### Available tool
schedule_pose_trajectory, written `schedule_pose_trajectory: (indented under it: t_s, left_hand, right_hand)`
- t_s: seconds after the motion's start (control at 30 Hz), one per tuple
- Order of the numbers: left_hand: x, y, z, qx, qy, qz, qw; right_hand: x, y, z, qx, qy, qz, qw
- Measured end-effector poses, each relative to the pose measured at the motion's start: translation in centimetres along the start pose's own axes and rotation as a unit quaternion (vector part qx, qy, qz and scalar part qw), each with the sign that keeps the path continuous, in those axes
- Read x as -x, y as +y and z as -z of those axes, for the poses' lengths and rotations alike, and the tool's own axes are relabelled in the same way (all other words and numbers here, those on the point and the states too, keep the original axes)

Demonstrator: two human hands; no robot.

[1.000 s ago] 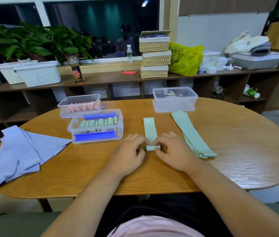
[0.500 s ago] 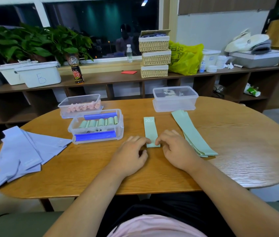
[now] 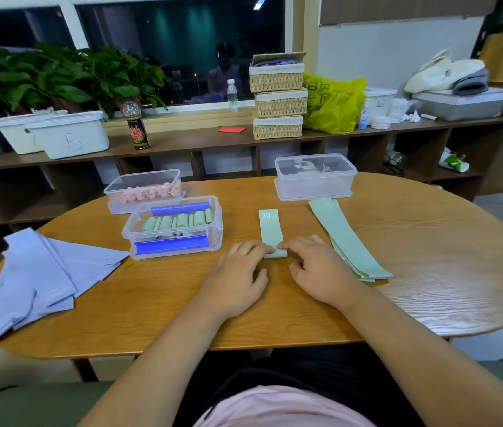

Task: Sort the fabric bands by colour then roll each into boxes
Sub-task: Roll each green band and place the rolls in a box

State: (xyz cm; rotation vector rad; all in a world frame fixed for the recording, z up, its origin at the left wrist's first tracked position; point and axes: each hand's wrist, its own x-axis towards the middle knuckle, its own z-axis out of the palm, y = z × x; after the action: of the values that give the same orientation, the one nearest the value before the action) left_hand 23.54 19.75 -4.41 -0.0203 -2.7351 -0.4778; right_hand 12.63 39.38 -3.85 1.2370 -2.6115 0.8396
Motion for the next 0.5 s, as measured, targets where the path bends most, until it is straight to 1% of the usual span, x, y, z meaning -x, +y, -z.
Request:
schedule_pose_trajectory:
  t_s: [0.13, 0.3, 0.5]
  left_hand:
    - [-0.3, 0.0, -0.1, -0.011, -0.008, -0.001, 1.000]
    - [-0.8, -0.1, 0.0, -0.008, -0.016, 0.007, 1.000]
    - [-1.9, -0.3, 0.0, -0.006, -0.028, 0.029, 0.999]
  right_hand:
    - [0.0, -0.1, -0.2, 0.027, -0.007, -0.001, 1.000]
    - [-0.1, -0.4, -0.2, 0.042, 0.023, 0.031, 0.998]
    - [-0.7, -0.2, -0.6, 0.071, 0.009, 0.037, 0.997]
